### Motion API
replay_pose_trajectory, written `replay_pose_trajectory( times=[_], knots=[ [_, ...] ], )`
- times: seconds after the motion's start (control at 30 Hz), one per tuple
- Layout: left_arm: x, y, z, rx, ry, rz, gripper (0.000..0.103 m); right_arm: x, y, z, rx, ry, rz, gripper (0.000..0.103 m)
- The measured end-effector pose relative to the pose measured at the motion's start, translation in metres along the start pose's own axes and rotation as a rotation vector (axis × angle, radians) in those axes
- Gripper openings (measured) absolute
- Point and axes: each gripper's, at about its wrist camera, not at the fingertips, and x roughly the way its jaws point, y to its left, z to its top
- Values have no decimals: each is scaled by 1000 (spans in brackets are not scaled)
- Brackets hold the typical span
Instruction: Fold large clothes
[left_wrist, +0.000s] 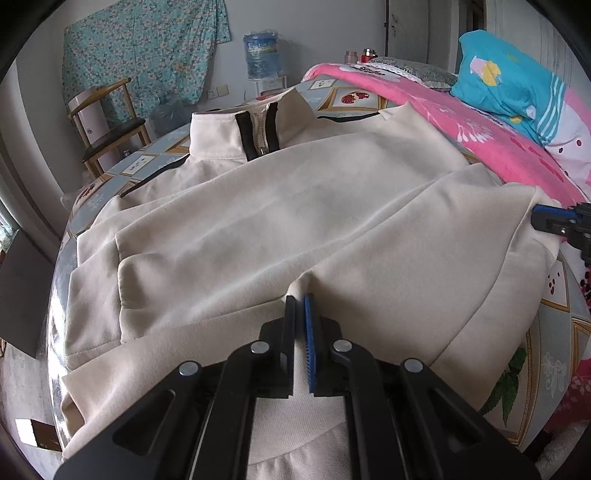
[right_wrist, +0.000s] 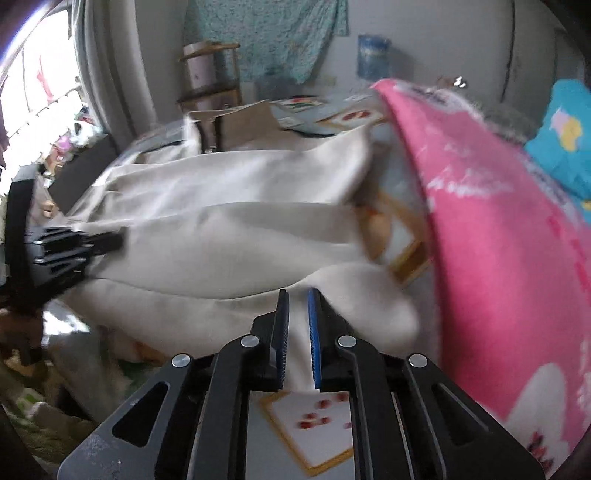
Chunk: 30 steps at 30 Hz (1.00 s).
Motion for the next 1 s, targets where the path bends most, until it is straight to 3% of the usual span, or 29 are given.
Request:
replay_pose_trajectory(
  times=[0.07, 0.17, 0.27, 0.4, 0.53, 0.57, 0.63, 0.73, 0.77, 0.83, 0.9, 0.97, 1.0],
  knots=[
    [0, 0, 0, 2, -1, -4, 5, 21, -18, -8, 35, 62, -16, 2],
    [-1, 1, 0, 1, -1, -8, 5, 14, -31, -7, 101, 62, 12, 3],
    [-1, 1, 1, 0, -4, -10, 5, -10, -24, 5, 75, 9, -24, 14],
    [-2, 1, 0, -2, -7, -13, 5, -15, -10, 25, 57, -58, 51, 15],
    [-2, 2, -2, -14, -10, -17, 5, 27, 21, 32, -22, -8, 124, 15],
    [-2, 2, -2, -16, -13, -19, 5, 36, 22, 32, -33, 5, 110, 14],
    [-2, 3, -3, -17, -16, -25, 6, 52, 8, 30, -10, 39, 79, 1],
    [-2, 3, -4, -15, -16, -30, 6, 56, -28, 28, 119, 40, 148, 0],
    [-2, 3, -4, -12, -17, -30, 6, 53, -36, 28, 140, 33, 109, 0],
    [-2, 4, -4, -12, -16, -30, 6, 47, -51, 31, 194, 14, 121, 0],
    [-2, 4, -4, -12, -17, -29, 6, 41, -56, 35, 222, 4, 116, 6],
    [-1, 4, -4, -13, -16, -29, 6, 32, -43, 44, 177, -22, 74, 18],
    [-2, 4, -3, -13, -16, -29, 6, 30, -35, 48, 158, -39, 93, 18]
  ],
)
